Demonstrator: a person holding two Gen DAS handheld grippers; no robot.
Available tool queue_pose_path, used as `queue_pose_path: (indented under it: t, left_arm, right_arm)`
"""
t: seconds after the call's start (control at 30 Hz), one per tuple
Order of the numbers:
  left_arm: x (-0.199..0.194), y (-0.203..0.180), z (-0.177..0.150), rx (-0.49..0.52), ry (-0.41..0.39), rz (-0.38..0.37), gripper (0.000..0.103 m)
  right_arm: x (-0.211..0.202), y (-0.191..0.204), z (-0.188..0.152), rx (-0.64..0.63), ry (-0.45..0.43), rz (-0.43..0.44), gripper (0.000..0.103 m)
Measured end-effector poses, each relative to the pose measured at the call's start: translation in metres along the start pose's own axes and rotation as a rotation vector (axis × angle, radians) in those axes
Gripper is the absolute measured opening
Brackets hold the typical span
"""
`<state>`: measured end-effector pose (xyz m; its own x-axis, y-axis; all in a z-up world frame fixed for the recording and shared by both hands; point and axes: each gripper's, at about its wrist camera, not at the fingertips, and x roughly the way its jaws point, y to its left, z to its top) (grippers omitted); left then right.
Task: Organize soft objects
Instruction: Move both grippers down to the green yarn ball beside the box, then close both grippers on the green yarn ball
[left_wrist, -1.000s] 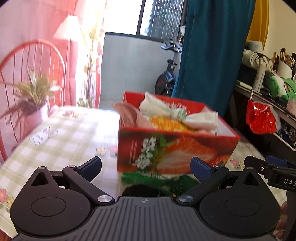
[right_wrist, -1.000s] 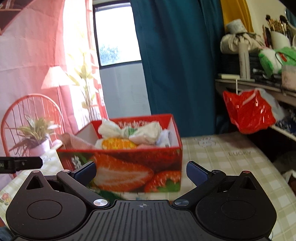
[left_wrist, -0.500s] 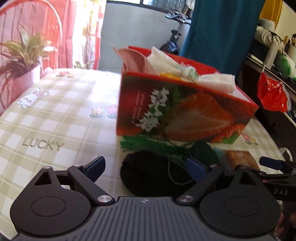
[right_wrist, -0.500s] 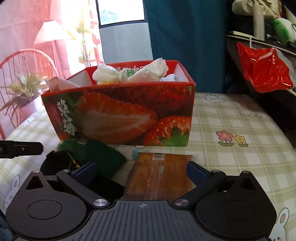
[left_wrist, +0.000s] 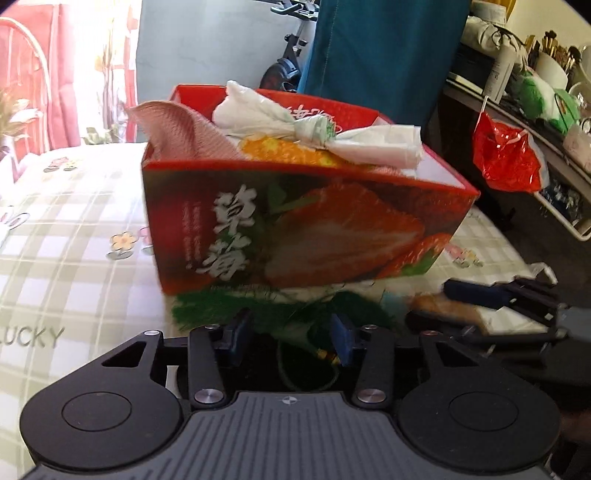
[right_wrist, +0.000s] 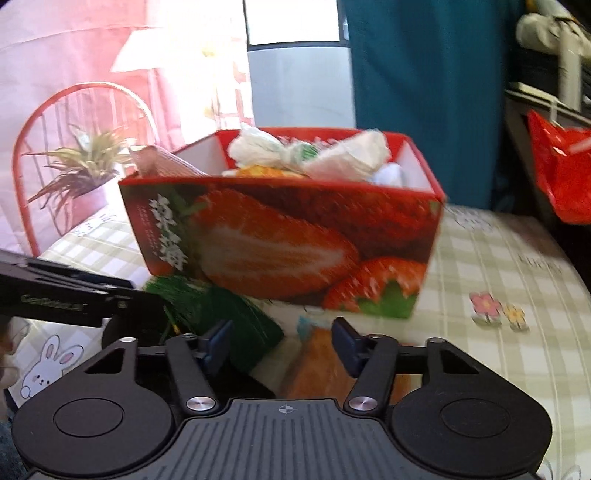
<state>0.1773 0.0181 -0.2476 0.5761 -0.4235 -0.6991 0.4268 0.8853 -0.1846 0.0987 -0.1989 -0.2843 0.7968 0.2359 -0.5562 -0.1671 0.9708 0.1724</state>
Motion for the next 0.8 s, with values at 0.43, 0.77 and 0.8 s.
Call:
queue_pose_path:
  t: [0.43,0.77,0.8]
  left_arm:
    - [0.05,-0.011,0.013,-0.052,0.105,-0.147,0.048]
    - [0.085,0.004,0.024,-0.141,0.16,-0.229,0.052]
    - [0.087,0.007,0.025,-0.156,0.167,-0.237,0.053]
  right_arm:
    - [0.042,0.01,-0.007,-0.006,0.124,0.092,0.048]
    - [0.065,0.001,0.001,0.053,0.139,0.128,0.05]
    - [0.066,0.001,0.002,0.059,0.138,0.132,0.051]
